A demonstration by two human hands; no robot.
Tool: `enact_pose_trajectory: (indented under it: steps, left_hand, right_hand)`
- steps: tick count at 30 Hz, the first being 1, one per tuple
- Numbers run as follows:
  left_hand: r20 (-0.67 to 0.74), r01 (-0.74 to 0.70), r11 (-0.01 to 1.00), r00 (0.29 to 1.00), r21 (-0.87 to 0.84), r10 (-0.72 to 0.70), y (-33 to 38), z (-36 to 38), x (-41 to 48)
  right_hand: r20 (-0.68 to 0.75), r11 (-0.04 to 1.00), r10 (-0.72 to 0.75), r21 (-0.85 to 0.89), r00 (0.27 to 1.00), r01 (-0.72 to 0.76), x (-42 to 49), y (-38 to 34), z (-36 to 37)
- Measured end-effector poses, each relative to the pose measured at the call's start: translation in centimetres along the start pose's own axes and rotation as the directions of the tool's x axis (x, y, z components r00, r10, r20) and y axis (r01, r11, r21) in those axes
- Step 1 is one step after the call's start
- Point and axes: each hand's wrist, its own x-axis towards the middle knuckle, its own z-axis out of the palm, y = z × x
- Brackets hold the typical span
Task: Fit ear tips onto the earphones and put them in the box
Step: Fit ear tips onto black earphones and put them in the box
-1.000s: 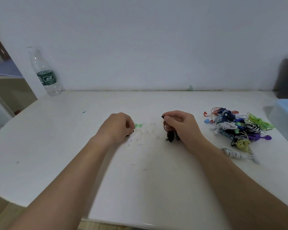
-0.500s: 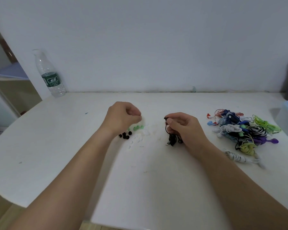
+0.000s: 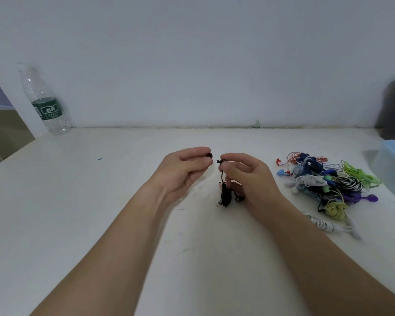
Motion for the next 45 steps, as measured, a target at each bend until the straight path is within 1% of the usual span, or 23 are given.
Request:
enact_pose_trajectory:
  steps: [4,6,14,20,26,33,45]
  left_hand:
    - [0.038,0.026,0.996,0.999,-0.09,-0.022,0.0,0.0,-0.2]
    - [0.053,0.027,0.994,0.998,-0.105,-0.021,0.0,0.0,-0.2]
    - [0.091,-0.002,0.999,0.996,-0.039,0.005,-0.2,0.0,-0.6]
    - [0.111,-0.006,1.0,0.994,-0.01,0.007,-0.3,0.0,-0.5]
    - [0.109,-0.016,1.0,0.994,-0.008,0.017,-0.3,0.0,-0.6]
    - [0.101,-0.018,1.0,0.995,-0.013,0.019,-0.3,0.0,-0.8]
    - [0.125,-0.018,1.0,0.992,-0.02,0.02,-0.2,0.2,-1.1]
  right_hand:
    - [-0.006,1.0,0.0,0.006,1.0,0.001,-0.1,0.0,0.3]
    - [-0.003,1.0,-0.009,0.001,1.0,0.009,-0.1,0.0,0.2]
    - [0.023,1.0,-0.011,0.011,1.0,0.01,-0.2,-0.4,0.1]
    - [0.001,1.0,-0.011,-0.016,1.0,0.011,-0.2,-0.6,0.2]
    - [-0.003,0.999,-0.02,-0.037,1.0,0.02,-0.3,-0.8,0.3]
    - [0.013,1.0,-0.008,-0.028,1.0,0.008,-0.4,-1.0,0.4]
    - [0.053,1.0,-0.001,-0.001,0.999,0.001,-0.4,-1.1,0.2]
